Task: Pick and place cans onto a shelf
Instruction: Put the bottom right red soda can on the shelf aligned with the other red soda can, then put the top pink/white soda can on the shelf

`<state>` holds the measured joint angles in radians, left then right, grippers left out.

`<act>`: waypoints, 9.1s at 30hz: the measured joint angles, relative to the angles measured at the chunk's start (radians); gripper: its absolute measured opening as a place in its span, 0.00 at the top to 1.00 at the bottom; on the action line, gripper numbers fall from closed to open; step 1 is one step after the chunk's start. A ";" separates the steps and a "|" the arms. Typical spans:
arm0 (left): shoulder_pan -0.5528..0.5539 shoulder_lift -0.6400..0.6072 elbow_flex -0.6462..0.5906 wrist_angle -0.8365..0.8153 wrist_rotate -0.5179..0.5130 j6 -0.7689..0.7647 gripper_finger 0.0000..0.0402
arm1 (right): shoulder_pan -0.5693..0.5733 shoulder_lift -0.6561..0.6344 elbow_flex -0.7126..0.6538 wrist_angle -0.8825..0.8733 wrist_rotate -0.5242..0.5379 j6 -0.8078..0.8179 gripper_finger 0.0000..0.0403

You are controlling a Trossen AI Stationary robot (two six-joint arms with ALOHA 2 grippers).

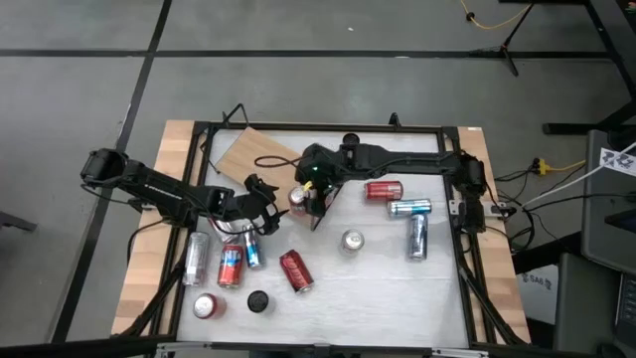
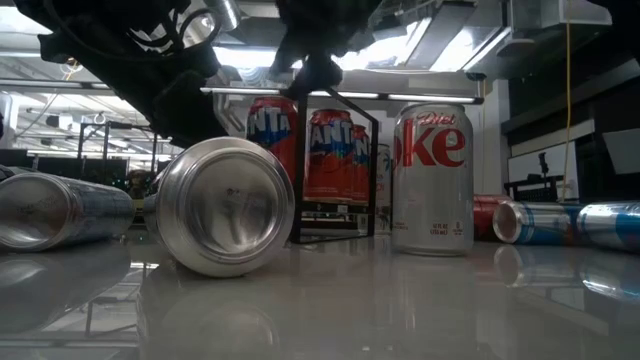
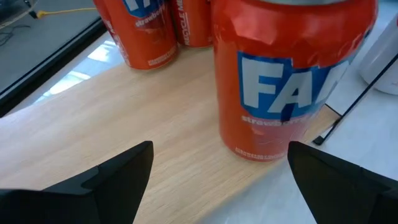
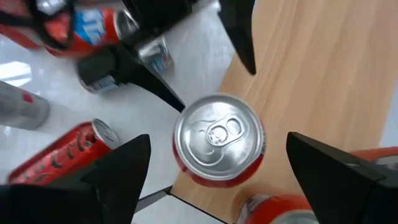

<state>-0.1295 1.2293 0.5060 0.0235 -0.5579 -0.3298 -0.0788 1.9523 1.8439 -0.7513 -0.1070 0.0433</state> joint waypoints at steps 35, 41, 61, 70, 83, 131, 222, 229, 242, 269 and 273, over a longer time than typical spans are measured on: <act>0.038 0.001 0.000 0.151 0.126 0.184 0.09 | 0.144 -0.367 -0.224 -0.259 0.114 -0.050 0.10; 0.074 0.001 0.000 0.178 0.157 0.184 0.09 | 0.144 -0.364 -0.260 -0.215 0.114 -0.049 0.10; 0.092 0.001 0.000 0.261 0.237 0.229 0.09 | 0.144 -0.364 -0.269 -0.169 0.114 -0.048 0.10; 0.092 0.001 0.000 0.263 0.233 0.235 0.09 | 0.144 -0.364 -0.269 -0.169 0.114 -0.049 0.10; 0.092 0.001 0.000 0.278 0.231 0.229 0.09 | 0.144 -0.364 -0.268 -0.212 0.114 -0.051 0.10; 0.140 0.002 0.000 0.289 -0.067 0.076 0.30 | 0.144 -0.668 -0.701 -0.035 0.142 0.057 0.10; 0.151 0.170 0.000 0.696 0.000 0.130 0.10 | 0.144 -0.668 -0.701 -0.008 0.177 0.047 0.10; 0.152 0.085 0.000 0.690 -0.002 0.231 0.09 | 0.124 -0.668 -0.701 -0.008 0.265 -0.057 0.10; 0.191 -0.071 0.000 0.688 -0.011 0.367 0.09 | -0.250 -0.667 -0.701 0.133 0.146 -0.300 0.10; 0.245 -0.086 0.000 0.660 -0.009 0.358 0.09 | -0.511 -0.429 -0.700 0.353 -0.122 -0.418 0.10; 0.245 -0.086 0.000 0.658 -0.009 0.358 0.09 | -0.511 -0.401 -0.700 0.358 -0.122 -0.419 0.10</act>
<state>0.1158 1.1431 0.5060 0.6819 -0.5670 0.0284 -0.5896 1.5513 1.1435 -0.3936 -0.2288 -0.3759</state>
